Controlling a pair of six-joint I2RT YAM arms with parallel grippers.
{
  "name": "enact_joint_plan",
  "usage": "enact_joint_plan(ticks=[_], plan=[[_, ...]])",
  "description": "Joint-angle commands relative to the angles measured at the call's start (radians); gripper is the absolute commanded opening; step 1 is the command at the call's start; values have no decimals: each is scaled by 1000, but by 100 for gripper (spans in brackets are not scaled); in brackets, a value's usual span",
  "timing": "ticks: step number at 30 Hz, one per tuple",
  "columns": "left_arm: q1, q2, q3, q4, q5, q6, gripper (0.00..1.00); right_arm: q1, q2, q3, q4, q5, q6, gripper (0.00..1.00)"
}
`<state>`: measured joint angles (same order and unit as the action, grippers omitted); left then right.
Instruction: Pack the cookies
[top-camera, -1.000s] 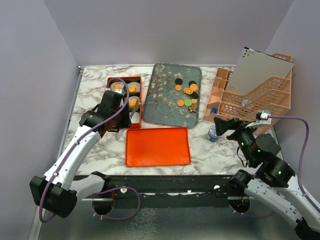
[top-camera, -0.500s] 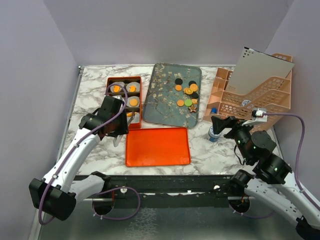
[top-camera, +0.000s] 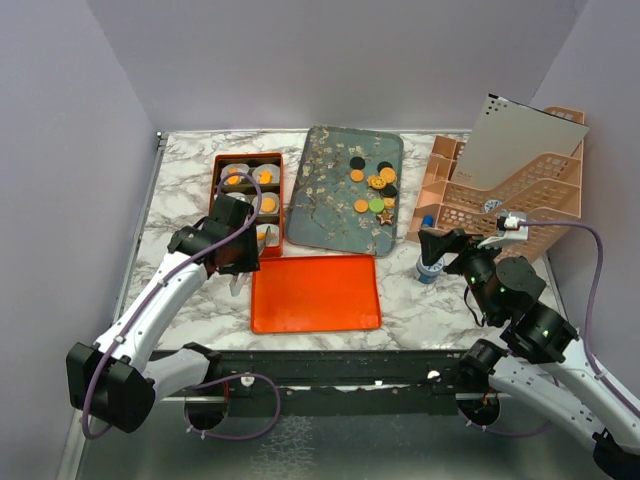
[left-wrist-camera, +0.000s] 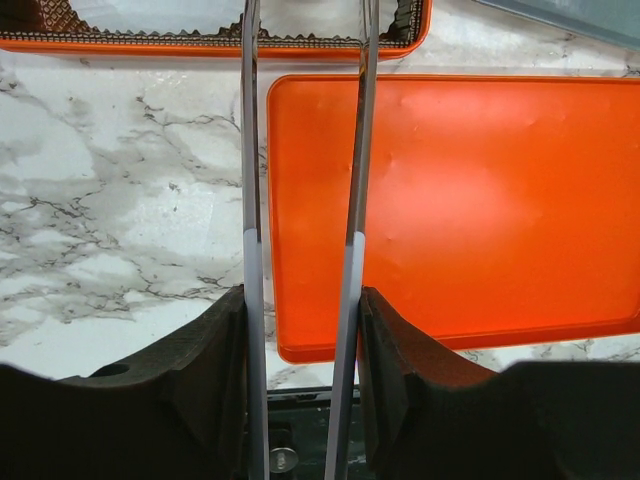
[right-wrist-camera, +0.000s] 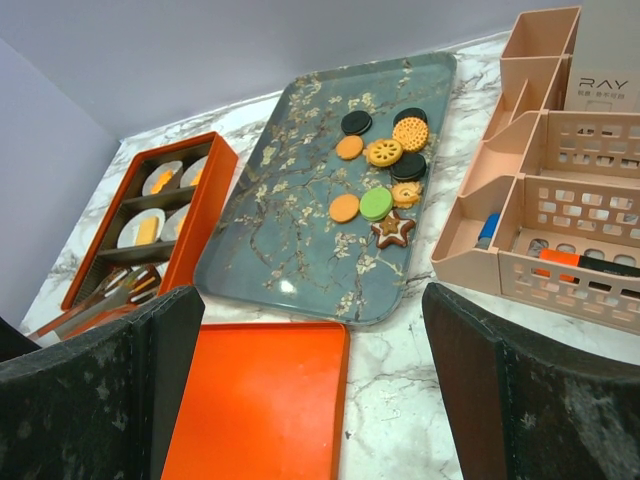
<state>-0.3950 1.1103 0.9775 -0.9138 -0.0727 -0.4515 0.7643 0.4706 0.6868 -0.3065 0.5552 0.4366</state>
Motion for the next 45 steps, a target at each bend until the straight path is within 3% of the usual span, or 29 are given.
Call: enact_joint_plan(ticks=[1,13,32,39,45], plan=[[1,13,-10,35,24,8,0,1,5,-1,29,-8,-12,100],[1,21,-4,36,25,20,27,1,11,5,35,-13,-12,100],[1,18,12,35,26,32,52,1,-14,30,0,-30,-3,100],[2,8,21,35,34,36,55,1,-30,31,-12,-28,6,100],[1,-8,59,23,48,39,50,1,-38,28,-14,-26,13,100]])
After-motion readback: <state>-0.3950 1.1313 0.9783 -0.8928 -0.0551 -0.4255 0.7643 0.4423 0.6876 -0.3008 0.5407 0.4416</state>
